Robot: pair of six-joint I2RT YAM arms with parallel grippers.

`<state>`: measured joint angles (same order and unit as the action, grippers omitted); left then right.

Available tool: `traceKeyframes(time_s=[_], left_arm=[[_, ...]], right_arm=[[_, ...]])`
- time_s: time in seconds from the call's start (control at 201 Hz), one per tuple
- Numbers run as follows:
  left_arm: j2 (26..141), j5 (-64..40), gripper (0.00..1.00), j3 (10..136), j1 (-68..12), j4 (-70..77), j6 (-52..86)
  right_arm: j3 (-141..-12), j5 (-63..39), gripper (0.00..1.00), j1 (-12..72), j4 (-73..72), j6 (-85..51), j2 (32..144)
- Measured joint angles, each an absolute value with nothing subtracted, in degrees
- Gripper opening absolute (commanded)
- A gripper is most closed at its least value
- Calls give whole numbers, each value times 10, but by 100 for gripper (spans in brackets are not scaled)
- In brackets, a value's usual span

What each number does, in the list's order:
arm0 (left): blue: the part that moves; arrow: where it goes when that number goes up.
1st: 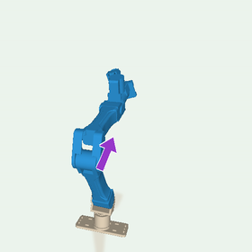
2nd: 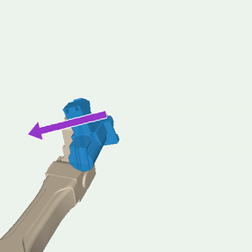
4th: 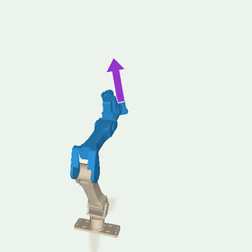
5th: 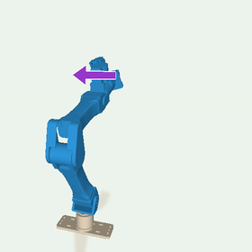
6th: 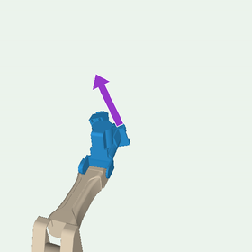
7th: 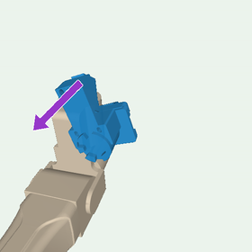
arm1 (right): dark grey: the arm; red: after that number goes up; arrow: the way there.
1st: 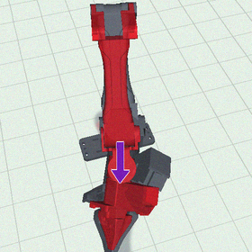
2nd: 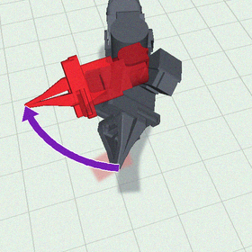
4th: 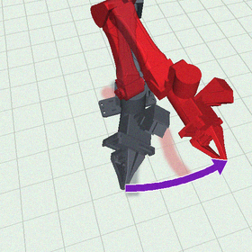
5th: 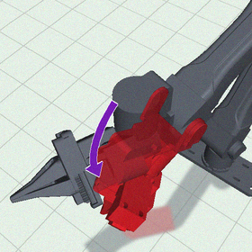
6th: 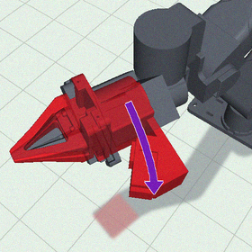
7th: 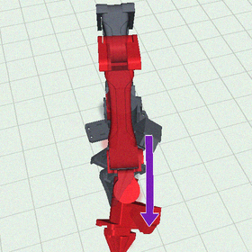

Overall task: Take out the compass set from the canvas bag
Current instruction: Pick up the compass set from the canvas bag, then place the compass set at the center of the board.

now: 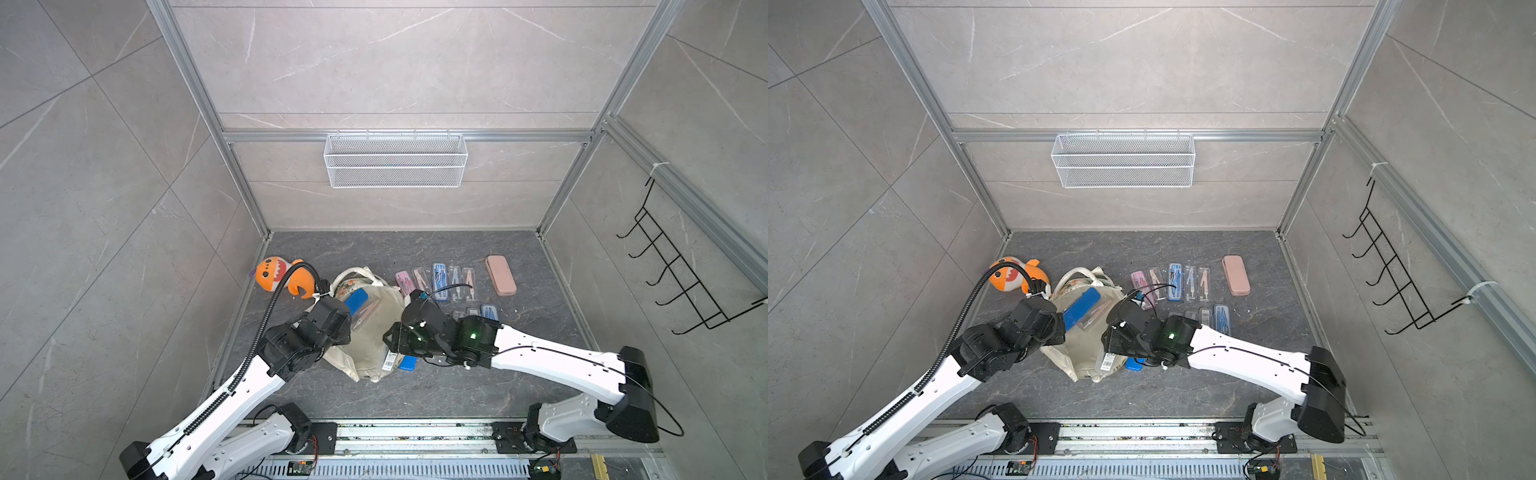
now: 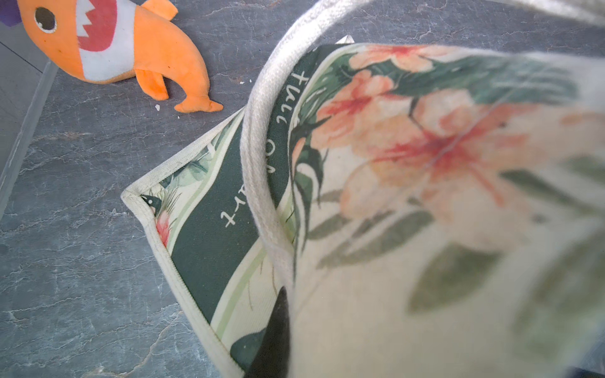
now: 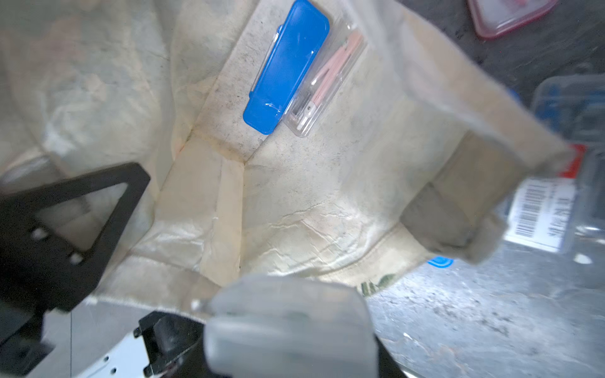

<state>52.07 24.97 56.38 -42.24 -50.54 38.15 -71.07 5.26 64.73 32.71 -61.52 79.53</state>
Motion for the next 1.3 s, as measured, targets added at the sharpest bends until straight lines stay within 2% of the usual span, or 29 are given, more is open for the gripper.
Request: traceKeyframes(time_s=[0.234,0.409,0.758,1.176,1.301], left_arm=[[518,254,0,564,-422,-507,386],[513,254,0,564,-422,-510,386],[510,254,0,564,-422,-510,389],[498,253,0,564,-422,-510,389],[495,254,0,564,-422,-510,389]], right_arm=[[-695,60,46,587,409,-564,693],[-571,30,45,496,411,-575,633],[-351,-39,46,346,383,-684,575],[-257,-117,46,166,348,-779,547],[-246,-132,51,137,343,-798,550]])
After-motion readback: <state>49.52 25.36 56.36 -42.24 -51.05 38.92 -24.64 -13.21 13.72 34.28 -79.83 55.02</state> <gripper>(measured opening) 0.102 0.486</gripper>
